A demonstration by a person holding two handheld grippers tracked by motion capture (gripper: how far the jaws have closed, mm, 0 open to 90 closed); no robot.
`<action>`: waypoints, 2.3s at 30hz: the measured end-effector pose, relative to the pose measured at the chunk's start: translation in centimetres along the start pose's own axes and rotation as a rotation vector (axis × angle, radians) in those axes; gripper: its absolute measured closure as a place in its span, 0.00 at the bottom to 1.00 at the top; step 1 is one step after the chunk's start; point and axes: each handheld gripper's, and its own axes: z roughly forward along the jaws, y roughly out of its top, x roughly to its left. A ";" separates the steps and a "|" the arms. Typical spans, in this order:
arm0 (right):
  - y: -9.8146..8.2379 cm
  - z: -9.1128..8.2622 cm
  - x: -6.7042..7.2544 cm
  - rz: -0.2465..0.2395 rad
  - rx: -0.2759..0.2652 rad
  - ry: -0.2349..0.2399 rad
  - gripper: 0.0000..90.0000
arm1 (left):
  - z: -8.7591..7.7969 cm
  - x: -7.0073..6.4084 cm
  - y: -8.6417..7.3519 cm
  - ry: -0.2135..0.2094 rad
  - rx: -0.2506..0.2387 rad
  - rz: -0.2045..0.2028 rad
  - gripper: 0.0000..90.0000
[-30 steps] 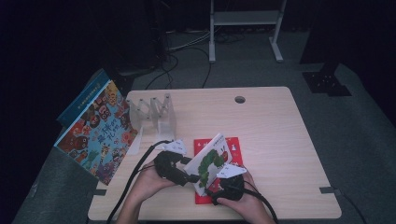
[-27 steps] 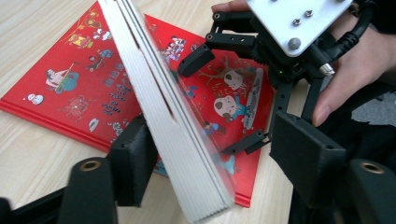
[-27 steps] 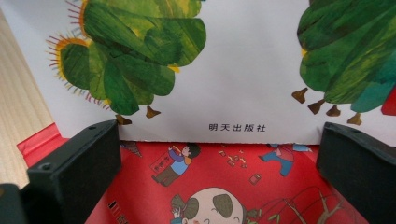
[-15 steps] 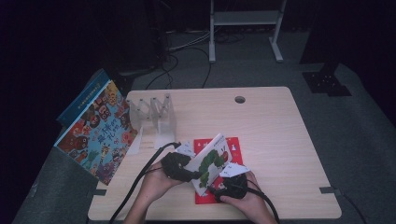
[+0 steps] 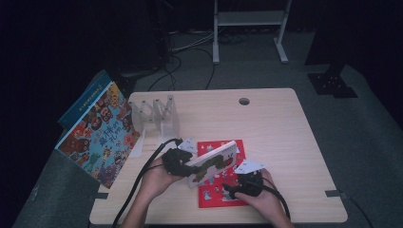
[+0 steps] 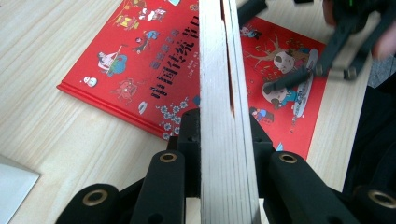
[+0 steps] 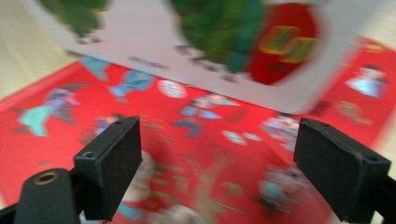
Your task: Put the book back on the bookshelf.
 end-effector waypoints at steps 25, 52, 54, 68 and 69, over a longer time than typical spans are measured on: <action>-3.8 -2.9 -10.8 0.181 0.049 -0.273 0.16 | 1.2 0.1 3.2 -0.005 0.067 0.014 0.81; -4.4 -2.8 -11.8 0.244 0.040 -0.250 0.12 | -3.0 2.1 1.9 0.011 0.048 -0.093 0.84; -4.4 -2.8 -11.8 0.243 0.041 -0.248 0.12 | -3.6 2.3 1.5 0.020 0.047 -0.102 0.84; -4.4 -2.8 -11.8 0.244 0.040 -0.248 0.12 | -8.0 4.7 -2.0 0.083 0.051 -0.203 0.84; -4.4 -2.8 -11.8 0.244 0.040 -0.248 0.12 | -8.0 4.7 -2.0 0.083 0.051 -0.203 0.84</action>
